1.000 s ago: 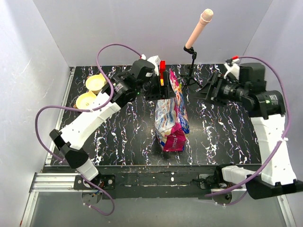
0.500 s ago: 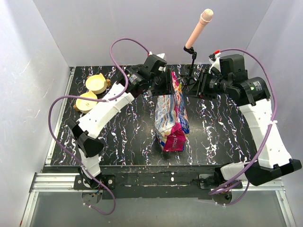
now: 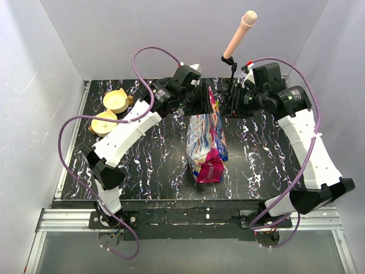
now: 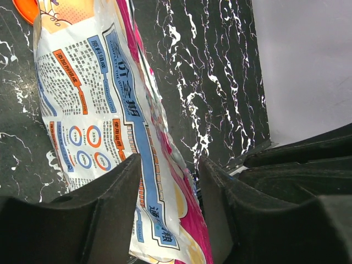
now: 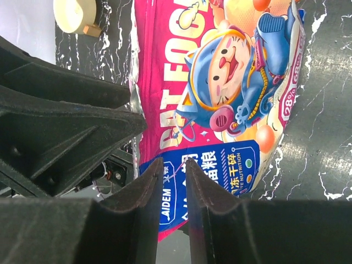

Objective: Serve the pet food

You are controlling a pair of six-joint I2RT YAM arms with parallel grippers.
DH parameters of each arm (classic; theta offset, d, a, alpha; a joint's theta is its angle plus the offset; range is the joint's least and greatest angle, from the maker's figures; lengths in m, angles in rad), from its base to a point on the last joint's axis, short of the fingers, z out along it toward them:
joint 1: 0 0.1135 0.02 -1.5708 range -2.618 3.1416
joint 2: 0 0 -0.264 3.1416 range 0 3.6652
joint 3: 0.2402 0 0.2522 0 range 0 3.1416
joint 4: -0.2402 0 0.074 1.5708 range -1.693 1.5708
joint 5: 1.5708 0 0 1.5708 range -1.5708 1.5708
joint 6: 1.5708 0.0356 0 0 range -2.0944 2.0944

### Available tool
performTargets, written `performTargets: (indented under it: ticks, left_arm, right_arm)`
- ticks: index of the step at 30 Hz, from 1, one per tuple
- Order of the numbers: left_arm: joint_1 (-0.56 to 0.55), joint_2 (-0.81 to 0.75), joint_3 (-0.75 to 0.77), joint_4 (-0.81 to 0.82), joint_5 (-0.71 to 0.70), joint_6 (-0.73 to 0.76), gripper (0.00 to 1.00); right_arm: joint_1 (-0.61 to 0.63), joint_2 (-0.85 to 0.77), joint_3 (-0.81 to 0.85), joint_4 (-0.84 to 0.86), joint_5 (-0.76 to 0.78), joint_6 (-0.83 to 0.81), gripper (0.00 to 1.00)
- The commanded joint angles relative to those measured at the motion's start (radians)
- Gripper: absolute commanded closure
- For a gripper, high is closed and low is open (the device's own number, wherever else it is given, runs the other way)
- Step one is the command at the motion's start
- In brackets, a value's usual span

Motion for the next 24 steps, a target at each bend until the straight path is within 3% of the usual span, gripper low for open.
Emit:
performTargets:
  ticks: [1,16,18,24]
  left_arm:
    - [-0.003,-0.032,0.012,0.014,0.001,0.0,0.57]
    - [-0.005,-0.023,0.035,-0.026,0.015,0.019,0.77]
    - [-0.003,-0.029,0.024,-0.013,0.018,0.022,0.85]
    - [-0.003,-0.026,0.019,0.004,0.079,0.035,0.86]
  right_arm:
    - [0.015,0.009,0.052,0.026,-0.018,-0.024,0.71]
    - [0.057,0.046,0.071,0.043,-0.023,-0.003,0.78]
    - [0.064,0.048,0.063,0.055,-0.026,0.002,0.78]
    - [0.072,0.049,0.031,0.104,-0.052,0.043,0.76]
